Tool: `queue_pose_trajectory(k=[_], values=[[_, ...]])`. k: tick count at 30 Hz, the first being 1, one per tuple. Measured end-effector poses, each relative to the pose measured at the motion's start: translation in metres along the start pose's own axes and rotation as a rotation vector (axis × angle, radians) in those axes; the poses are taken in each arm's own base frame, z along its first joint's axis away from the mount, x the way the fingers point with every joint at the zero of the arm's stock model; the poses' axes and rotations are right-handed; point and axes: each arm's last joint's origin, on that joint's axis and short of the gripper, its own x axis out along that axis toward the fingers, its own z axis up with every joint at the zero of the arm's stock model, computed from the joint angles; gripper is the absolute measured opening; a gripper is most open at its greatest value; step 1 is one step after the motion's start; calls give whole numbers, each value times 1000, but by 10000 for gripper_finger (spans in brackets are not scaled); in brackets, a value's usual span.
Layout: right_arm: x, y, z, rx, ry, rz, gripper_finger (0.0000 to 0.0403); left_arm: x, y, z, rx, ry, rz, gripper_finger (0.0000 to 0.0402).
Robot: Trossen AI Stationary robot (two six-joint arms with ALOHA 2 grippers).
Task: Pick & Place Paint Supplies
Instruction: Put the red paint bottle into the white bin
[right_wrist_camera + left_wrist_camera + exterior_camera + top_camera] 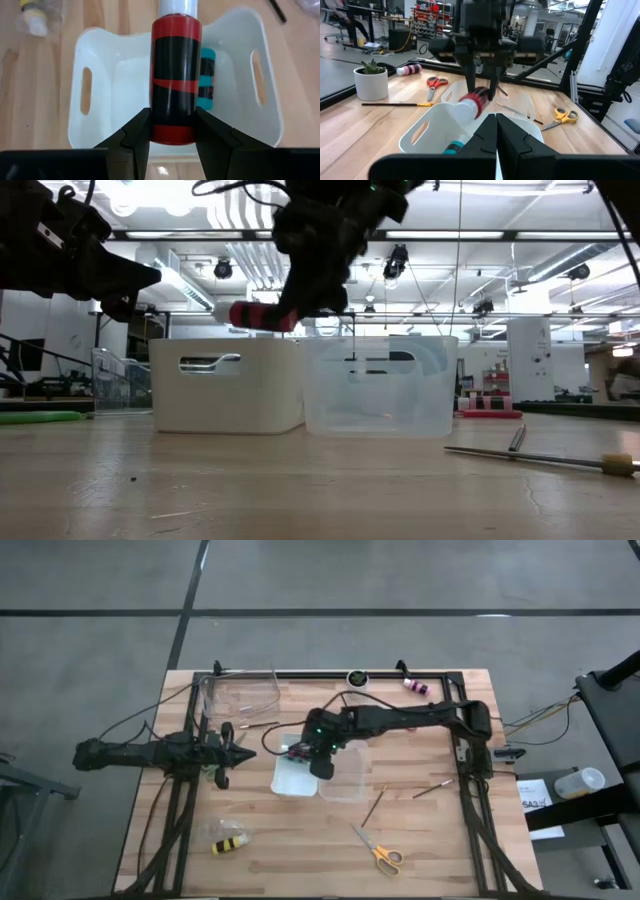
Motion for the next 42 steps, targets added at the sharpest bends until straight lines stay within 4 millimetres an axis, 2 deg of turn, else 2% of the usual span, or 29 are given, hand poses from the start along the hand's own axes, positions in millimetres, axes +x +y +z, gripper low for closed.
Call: queue_pose_trajectory(k=[3,8,13,19,27,30,37,42], values=[[7,-2,-13,40,-49,-35,125,0,0,0,0,2,0,1],[24,-7,-31,84,-28,-46,125,0,0,-1,1,8,1,1],[29,-4,-33,84,-21,-43,125,0,0,-1,0,7,1,1],[26,8,-30,29,7,-16,125,0,0,0,0,7,1,1],[17,23,-15,-64,-45,23,125,0,0,-1,1,7,1,1],[24,22,-15,-57,-26,18,125,0,0,-1,0,7,1,1],[56,22,-12,-55,126,11,125,1,0,-1,1,10,2,1],[56,25,1,-51,200,-8,125,1,0,-1,1,14,2,1]])
